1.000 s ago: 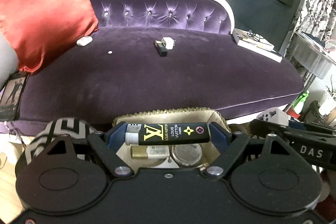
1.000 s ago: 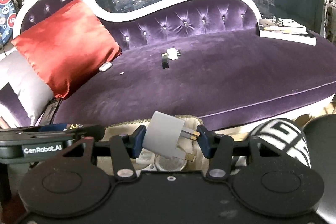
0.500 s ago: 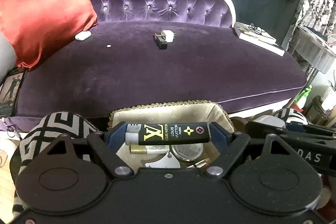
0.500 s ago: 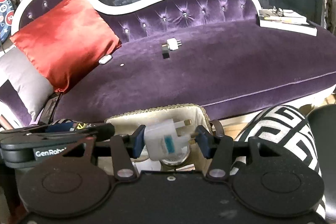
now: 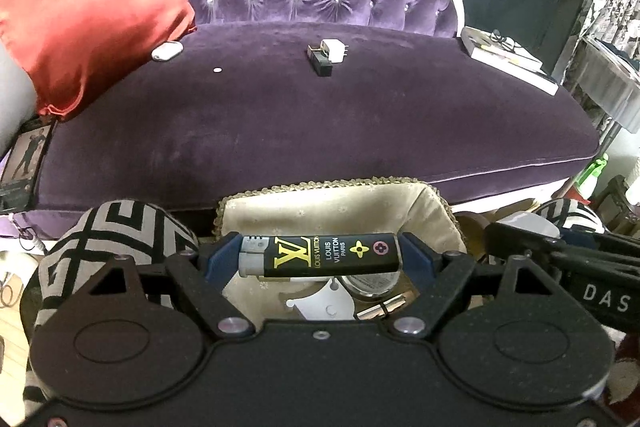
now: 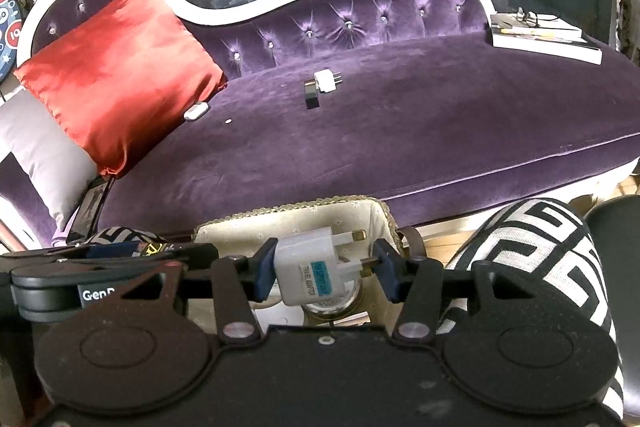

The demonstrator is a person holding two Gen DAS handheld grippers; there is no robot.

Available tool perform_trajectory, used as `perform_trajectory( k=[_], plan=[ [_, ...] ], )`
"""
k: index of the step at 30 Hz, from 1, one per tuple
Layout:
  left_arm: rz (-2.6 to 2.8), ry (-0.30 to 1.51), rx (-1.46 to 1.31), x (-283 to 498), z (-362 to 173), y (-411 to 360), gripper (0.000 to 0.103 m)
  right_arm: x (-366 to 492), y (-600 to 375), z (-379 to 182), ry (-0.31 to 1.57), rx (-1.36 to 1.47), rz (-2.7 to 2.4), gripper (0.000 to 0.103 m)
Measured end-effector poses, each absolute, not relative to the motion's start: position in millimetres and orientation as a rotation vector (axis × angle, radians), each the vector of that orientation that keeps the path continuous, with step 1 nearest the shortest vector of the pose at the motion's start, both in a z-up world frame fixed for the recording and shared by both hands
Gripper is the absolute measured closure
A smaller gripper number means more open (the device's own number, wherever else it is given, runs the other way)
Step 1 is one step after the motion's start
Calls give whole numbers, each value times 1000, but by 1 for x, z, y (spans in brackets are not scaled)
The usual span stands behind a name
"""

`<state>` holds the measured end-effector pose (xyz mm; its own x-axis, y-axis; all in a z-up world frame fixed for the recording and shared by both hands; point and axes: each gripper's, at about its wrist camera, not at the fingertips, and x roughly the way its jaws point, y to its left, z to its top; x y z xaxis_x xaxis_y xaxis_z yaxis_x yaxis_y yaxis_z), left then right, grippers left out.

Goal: Organize rigid objects
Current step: 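Open both tools to drop the tube and adapter into the basket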

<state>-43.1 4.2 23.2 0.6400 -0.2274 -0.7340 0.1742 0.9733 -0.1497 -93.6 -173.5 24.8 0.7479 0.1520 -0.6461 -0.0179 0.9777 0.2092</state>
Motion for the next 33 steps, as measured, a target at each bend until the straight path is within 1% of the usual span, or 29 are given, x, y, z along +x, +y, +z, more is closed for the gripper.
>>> perform_trajectory(
  k=[1,3,7,20,28,33],
  plan=[
    [-229,848,-68,-43,23,5,24,-94,-173,25,720,191,91,52],
    [-225,851,-69,-42,23,5,24,-95,-173,27,707,183,87,43],
    [-221,846,-75,-42,24,5,19,-96,-172,27,707,178,85,43],
    [-209,852,-67,-41,23,6,19,-95,-174,26,712,197,71,42],
    [-181,863,-38,-40,21,4,18,-95,-174,26,713,201,65,39],
    [-176,865,-30,-40,21,4,18,-95,-175,26,714,202,61,34]
  ],
)
